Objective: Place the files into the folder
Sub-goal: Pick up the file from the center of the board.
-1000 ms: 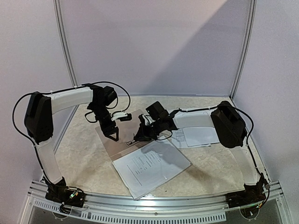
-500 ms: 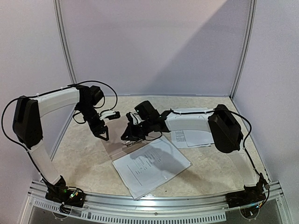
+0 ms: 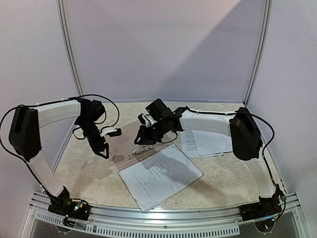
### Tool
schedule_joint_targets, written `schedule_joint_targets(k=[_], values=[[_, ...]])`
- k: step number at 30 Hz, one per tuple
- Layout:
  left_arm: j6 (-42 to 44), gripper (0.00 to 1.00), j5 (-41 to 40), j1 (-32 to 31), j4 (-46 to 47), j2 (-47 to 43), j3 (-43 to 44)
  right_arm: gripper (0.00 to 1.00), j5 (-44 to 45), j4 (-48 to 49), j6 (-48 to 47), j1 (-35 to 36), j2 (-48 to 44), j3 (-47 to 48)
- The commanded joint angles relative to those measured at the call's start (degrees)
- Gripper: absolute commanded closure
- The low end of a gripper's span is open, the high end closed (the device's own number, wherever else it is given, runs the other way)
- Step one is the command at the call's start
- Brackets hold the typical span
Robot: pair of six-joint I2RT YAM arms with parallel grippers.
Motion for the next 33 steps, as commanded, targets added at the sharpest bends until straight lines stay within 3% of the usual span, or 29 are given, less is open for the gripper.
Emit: schedule_joint_targets(k=[1, 5, 10, 18, 33], values=[[0.25, 0.33, -3.89, 1.10, -0.08, -1.56, -4.35, 0.64, 9.66, -13.03, -5.22, -5.03, -9.71, -5.29], [-0.33, 0.32, -7.37, 1.05, 1.23, -0.24, -7.22, 0.55, 16.17, -20.69, -6.55, -9.38, -13.31, -11.77], [-0.19, 0.32, -9.93, 1.05, 2.13, 2.52, -6.94, 0.54, 14.57, -21.77, -8.80, -12.75, -11.20, -13.42], [-0.03, 0.32, -13.55, 1.18, 3.29, 6.37, -6.69, 0.57, 12.30, -23.10, -10.62, -13.28, -1.82, -8.55], [0.34, 0.32, -14.91, 2.95, 3.07, 10.65, -2.94, 0.70, 5.86, -18.23, -9.13, -8.66, -5.24, -16.68]])
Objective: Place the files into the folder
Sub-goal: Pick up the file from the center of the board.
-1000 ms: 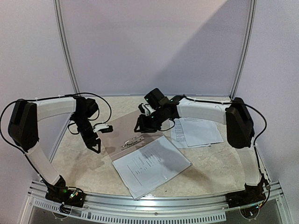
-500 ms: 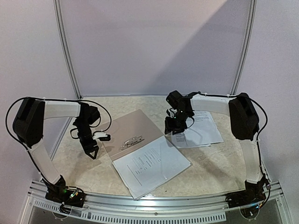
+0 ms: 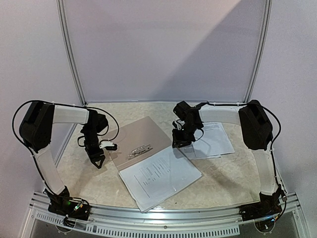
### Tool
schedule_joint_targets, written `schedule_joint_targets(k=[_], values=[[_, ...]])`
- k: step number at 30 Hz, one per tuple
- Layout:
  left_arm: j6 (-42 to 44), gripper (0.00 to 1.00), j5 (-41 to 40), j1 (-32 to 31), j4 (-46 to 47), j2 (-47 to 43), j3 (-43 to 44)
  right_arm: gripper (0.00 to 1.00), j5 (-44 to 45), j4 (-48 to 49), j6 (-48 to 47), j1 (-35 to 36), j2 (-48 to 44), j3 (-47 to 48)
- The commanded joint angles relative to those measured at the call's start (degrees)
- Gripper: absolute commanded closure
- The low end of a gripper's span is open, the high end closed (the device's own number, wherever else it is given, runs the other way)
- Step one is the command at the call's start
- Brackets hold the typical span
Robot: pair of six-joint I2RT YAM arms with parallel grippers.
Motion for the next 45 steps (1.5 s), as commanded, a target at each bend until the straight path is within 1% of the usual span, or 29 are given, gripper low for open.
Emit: schedule_joint_targets(k=[1, 6, 11, 14, 16, 18, 19, 21, 23, 24, 25, 26, 27, 30, 35, 37, 38, 40, 42, 45], values=[[0.42, 0.32, 0.30, 1.98, 0.61, 1.30, 2.04, 0.71, -4.37, -0.16, 1.19, 3.70, -1.34, -5.37], [0.83, 0.32, -0.08, 2.43, 0.29, 1.56, 3.68, 0.72, -7.78, 1.95, 4.08, 7.18, -4.38, -8.84], [1.25, 0.32, 0.02, 2.50, -1.10, 1.54, 6.29, 0.72, -11.24, 3.35, 6.15, 9.61, -6.76, -9.60], [1.72, 0.32, 0.14, 2.49, -2.24, 1.04, 7.72, 0.69, -8.93, 1.95, 6.79, 8.29, -10.75, -9.90], [2.16, 0.32, 0.62, 2.49, -3.25, 0.14, 8.50, 0.66, -5.76, -0.46, 6.21, 6.29, -15.13, -9.50], [2.67, 0.32, 1.25, 2.54, -4.19, -0.89, 9.13, 0.60, -0.41, -4.24, 5.02, 3.74, -18.54, -9.06], [2.89, 0.32, 1.59, 2.56, -4.47, -1.50, 9.41, 0.52, 2.06, -6.45, 3.84, 2.51, -20.25, -8.87], [3.39, 0.32, 2.23, 2.54, -5.18, -2.87, 9.68, 0.41, 6.88, -11.89, 1.85, -0.23, -21.36, -8.59], [3.81, 0.32, 2.77, 2.49, -5.83, -4.20, 9.74, 0.27, 11.95, -16.54, -0.89, -3.40, -21.04, -8.90], [3.97, 0.32, 3.01, 2.45, -6.03, -4.80, 9.72, 0.18, 16.07, -18.38, -2.31, -5.21, -20.58, -9.03], [4.10, 0.32, 3.43, 2.46, -6.34, -5.27, 9.72, 0.09, 18.41, -20.11, -3.86, -7.09, -19.74, -9.10], [4.12, 0.32, 3.77, 2.41, -6.70, -5.60, 9.72, 0.03, 19.64, -20.80, -4.82, -8.90, -18.25, -9.27], [4.07, 0.31, 4.03, 2.45, -6.95, -5.90, 9.72, 0.01, 20.33, -21.03, -6.10, -10.70, -17.27, -9.43], [3.62, 0.31, 4.16, 2.42, -7.47, -6.53, 9.44, 0.01, 20.27, -20.00, -9.19, -14.12, -13.44, -9.93], [3.25, 0.31, 4.36, 2.32, -7.72, -7.29, 9.16, 0.01, 16.21, -15.26, -12.02, -15.05, -8.68, -11.77], [3.03, 0.31, 4.44, 2.32, -7.92, -7.06, 9.55, 0.03, 14.64, -13.23, -12.12, -15.00, -6.94, -12.85], [2.92, 0.31, 4.44, 2.31, -8.06, -6.91, 9.68, 0.06, 12.81, -11.99, -12.00, -15.00, -6.38, -13.87], [2.83, 0.31, 4.28, 2.25, -8.05, -6.69, 9.87, 0.15, 10.18, -9.73, -11.19, -15.05, -6.08, -16.60], [2.80, 0.31, 4.23, 2.23, -8.10, -6.54, 10.13, 0.33, 10.26, -8.20, -9.98, -15.05, -6.22, -19.52], [2.80, 0.31, 4.08, 2.10, -8.22, -6.25, 10.64, 0.62, 12.63, -7.42, -8.87, -15.00, -6.85, -22.45]])
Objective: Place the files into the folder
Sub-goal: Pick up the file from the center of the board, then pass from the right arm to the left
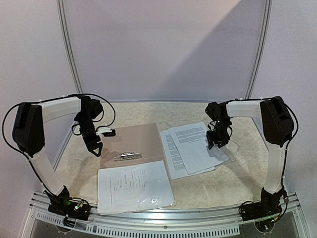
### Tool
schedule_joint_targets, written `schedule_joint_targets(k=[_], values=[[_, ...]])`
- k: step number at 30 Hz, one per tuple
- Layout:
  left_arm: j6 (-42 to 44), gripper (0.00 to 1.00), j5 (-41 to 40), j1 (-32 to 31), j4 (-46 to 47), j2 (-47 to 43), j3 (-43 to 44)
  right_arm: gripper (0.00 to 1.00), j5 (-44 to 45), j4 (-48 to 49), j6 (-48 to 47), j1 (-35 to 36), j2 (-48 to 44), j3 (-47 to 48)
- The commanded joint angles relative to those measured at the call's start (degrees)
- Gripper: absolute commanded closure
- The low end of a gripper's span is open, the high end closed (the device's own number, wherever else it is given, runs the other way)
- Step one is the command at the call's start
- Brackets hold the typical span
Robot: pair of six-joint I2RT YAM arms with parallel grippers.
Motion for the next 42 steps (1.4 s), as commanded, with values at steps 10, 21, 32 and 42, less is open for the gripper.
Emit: schedule_joint_targets(k=[10, 21, 32, 42], values=[[-0.46, 0.31, 0.11, -1.85, -2.84, -0.12, 5.67, 1.00, 8.26, -2.57, 1.34, 0.60, -1.52, -2.70], [0.36, 0.29, 9.84, -2.89, -10.10, -0.31, 16.15, 1.00, 22.06, -8.05, -8.71, 5.47, -17.53, 3.01], [2.42, 0.20, 16.32, -11.66, -15.82, 10.93, 47.14, 1.00, 13.26, -1.63, -23.94, 9.06, -28.01, -2.76], [-1.45, 0.26, 19.84, -21.07, -7.14, 24.83, 70.48, 1.00, 2.41, 4.04, -35.30, 9.11, -38.62, -9.61]])
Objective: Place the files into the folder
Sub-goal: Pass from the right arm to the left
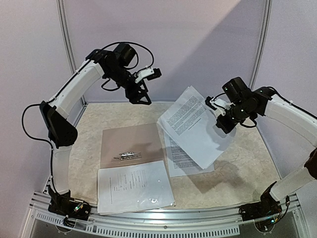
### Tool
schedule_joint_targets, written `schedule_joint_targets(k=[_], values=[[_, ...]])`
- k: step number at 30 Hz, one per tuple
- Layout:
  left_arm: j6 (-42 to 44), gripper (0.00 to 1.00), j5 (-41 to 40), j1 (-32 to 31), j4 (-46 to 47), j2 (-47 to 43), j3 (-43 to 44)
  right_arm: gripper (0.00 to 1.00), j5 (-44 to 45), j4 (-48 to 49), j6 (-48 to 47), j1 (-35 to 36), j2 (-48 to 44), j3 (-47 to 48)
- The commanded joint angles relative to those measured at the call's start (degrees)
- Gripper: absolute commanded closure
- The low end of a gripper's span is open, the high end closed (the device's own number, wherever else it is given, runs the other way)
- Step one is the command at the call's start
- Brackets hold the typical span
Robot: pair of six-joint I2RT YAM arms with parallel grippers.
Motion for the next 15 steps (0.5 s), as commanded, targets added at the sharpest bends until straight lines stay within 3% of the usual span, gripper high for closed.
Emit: schedule_joint_targets(k=[1, 5, 9, 11, 15], values=[[-2.62, 0.29, 5.60, -3.46, 0.80, 1.92, 0.83, 1.00, -2.16, 2.82, -5.82, 0.30, -2.23, -2.64], [-8.35, 0.46, 13.66, -4.65, 11.73, -2.03, -4.16, 1.00, -4.63, 2.54, -7.15, 0.36, -3.13, -3.34], [-9.19, 0.48, 13.54, -6.73, 17.63, -3.61, -5.44, 1.00, -4.00, 2.90, -7.40, 0.62, -3.59, -4.22], [-8.67, 0.41, 12.64, -8.21, 17.96, -2.79, -3.47, 1.00, -3.35, 3.32, -7.41, 0.74, -3.68, -4.77], [-7.49, 0.12, 11.58, -10.47, 19.78, 0.12, 0.58, 1.00, -3.36, 3.68, -7.41, 1.47, -3.82, -5.09]])
